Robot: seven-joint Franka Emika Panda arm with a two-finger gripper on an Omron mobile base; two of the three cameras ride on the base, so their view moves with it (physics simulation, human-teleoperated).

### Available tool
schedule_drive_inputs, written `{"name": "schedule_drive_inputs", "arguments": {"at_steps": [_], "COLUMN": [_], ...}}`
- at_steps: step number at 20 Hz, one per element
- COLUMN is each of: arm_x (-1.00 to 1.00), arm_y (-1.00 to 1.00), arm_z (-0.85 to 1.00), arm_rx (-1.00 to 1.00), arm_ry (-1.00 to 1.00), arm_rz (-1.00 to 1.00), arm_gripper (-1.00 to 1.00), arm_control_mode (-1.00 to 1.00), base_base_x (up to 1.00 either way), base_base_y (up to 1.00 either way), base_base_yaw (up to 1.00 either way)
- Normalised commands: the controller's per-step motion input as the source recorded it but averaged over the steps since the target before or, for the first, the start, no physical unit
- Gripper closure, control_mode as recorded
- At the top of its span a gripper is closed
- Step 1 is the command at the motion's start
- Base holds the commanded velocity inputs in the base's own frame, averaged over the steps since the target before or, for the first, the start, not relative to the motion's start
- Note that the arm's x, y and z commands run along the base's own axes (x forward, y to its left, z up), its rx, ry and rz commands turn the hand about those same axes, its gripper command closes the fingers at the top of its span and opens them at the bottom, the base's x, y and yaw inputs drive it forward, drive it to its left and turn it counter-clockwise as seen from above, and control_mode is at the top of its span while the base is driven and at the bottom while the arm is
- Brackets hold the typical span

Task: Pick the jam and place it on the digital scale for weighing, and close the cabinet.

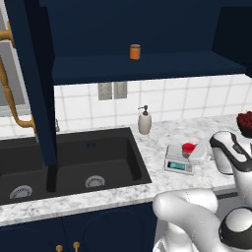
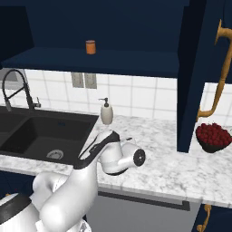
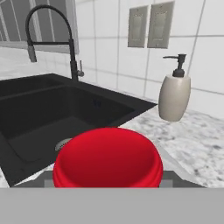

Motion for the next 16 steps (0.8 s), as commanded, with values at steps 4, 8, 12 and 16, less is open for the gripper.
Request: {"name": "schedule_drive_inputs", "arguments": {"at_steps": [4, 8, 12, 16], "arm_x": [0.22, 0.27, 0.31, 0.30], "arm_y": [-0.13, 0.00, 0.00, -0.01], "arm_z": [-0.20, -0.19, -0.19, -0.13], "arm_rx": [0.00, 0.00, 0.00, 0.00], "arm_ry": [-0.03, -0.03, -0.01, 0.00], "arm_rz": [0.01, 0.00, 0.00, 0.00], "arm_gripper": [1.00, 1.00, 1.00, 1.00], "arm_control_mode": [-1.00, -1.00, -1.00, -1.00], "base_base_x": [0.00, 0.00, 0.00, 0.00], "base_base_y": [0.00, 0.00, 0.00, 0.00], "base_base_yaw": [0.00, 0.00, 0.00, 0.00]}}
